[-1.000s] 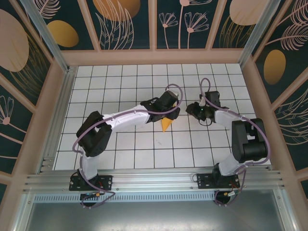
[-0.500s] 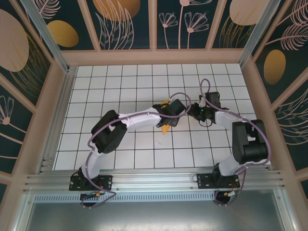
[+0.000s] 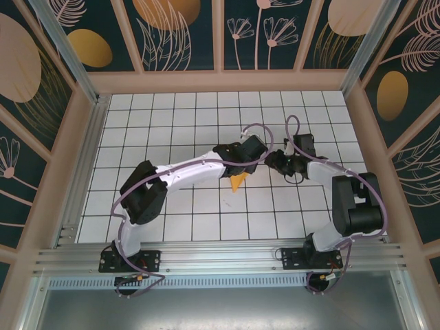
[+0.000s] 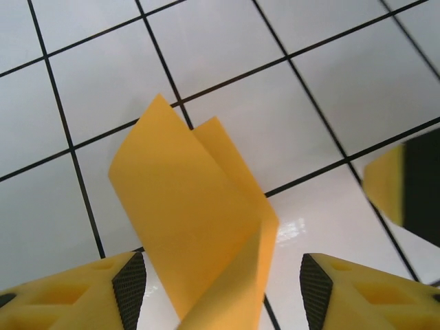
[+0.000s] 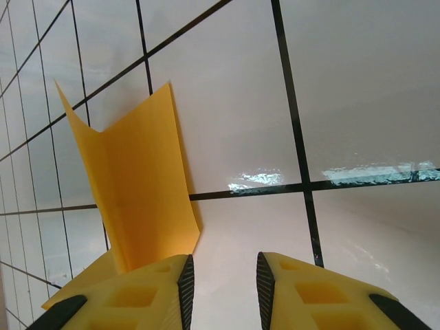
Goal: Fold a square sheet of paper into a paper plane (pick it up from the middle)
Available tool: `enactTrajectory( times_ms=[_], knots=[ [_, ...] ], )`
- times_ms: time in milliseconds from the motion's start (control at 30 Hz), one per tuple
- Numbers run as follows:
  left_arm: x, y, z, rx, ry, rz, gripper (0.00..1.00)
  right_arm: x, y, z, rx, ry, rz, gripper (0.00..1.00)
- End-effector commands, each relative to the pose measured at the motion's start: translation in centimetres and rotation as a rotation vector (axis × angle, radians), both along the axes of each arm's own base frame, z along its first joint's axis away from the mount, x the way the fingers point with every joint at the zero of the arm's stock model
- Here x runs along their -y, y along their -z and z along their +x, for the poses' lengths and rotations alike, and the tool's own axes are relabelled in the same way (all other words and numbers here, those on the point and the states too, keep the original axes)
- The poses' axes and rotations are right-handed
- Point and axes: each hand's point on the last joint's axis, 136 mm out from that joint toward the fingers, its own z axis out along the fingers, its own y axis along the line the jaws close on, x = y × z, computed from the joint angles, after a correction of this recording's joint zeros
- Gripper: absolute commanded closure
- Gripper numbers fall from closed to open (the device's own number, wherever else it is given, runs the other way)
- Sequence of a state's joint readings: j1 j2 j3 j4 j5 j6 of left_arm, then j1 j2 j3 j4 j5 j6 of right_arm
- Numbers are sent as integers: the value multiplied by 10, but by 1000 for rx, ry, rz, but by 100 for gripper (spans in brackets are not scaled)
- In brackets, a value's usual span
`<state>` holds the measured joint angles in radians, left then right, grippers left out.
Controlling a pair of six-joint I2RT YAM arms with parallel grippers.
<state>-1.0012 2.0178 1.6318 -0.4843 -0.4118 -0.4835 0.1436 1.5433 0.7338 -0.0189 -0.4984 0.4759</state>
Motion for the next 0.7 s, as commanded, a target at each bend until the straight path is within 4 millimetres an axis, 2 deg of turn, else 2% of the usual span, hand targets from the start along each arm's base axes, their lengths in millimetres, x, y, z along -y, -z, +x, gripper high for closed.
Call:
enactTrajectory(
  times_ms=[0,133,333,533,667],
  knots=[
    [0,-5,-17,-16,-17,-12,39,-2,-17,6,74,-18,7,66],
    [10,11,-31,-64,-14,-25,41,1,-20,8,76,-15,-13,65],
    [15,36,-25,-95,-41,45,43,6,-23,2,85,4,-33,65],
    [0,55,-19,-82,-106,125,46,11,-18,-1,68,17,-55,65],
    [-1,63,-20,-87,-109,127,47,13,-18,-1,63,21,-53,65]
  ],
)
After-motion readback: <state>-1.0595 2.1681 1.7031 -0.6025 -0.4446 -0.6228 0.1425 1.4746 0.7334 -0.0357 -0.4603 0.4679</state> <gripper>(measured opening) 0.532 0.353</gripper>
